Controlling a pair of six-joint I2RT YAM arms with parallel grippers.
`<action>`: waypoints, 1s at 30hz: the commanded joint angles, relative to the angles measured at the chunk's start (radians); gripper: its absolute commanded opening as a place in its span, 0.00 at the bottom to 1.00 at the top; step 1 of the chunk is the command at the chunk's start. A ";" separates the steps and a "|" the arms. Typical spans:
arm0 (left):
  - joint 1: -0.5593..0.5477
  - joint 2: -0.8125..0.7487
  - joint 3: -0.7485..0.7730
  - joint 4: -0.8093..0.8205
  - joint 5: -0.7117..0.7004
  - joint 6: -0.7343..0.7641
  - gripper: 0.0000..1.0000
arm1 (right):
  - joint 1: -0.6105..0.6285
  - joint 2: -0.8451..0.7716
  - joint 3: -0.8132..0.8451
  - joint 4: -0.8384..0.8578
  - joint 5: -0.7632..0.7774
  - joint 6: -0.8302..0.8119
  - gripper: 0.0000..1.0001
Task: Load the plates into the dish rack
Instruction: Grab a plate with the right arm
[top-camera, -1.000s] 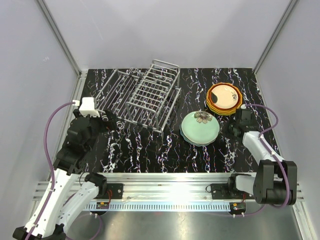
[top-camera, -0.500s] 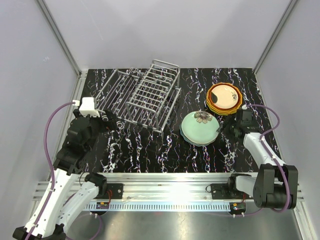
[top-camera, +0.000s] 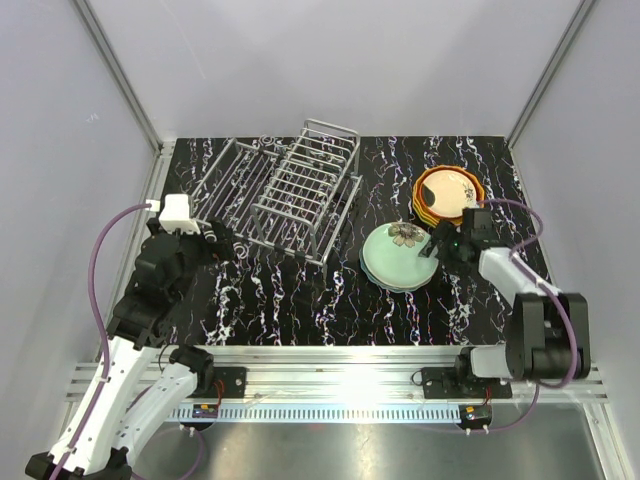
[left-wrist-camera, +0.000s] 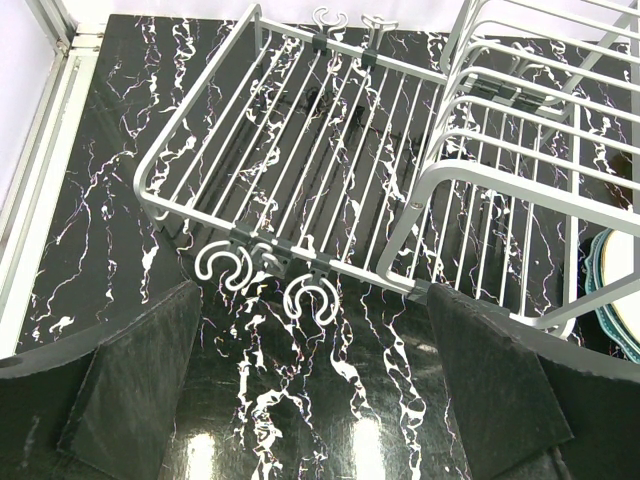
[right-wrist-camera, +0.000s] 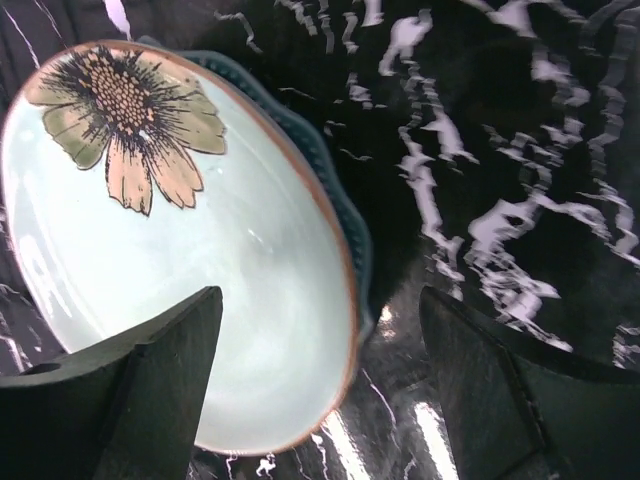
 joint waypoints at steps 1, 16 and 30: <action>-0.003 0.006 0.024 0.037 0.014 0.004 0.99 | 0.083 0.101 0.101 -0.006 0.071 -0.005 0.87; -0.004 0.002 0.023 0.039 0.015 0.002 0.99 | 0.143 0.187 0.182 -0.092 0.191 0.016 0.61; -0.004 0.005 0.023 0.039 0.022 0.002 0.99 | 0.143 0.141 0.170 -0.130 0.225 0.012 0.13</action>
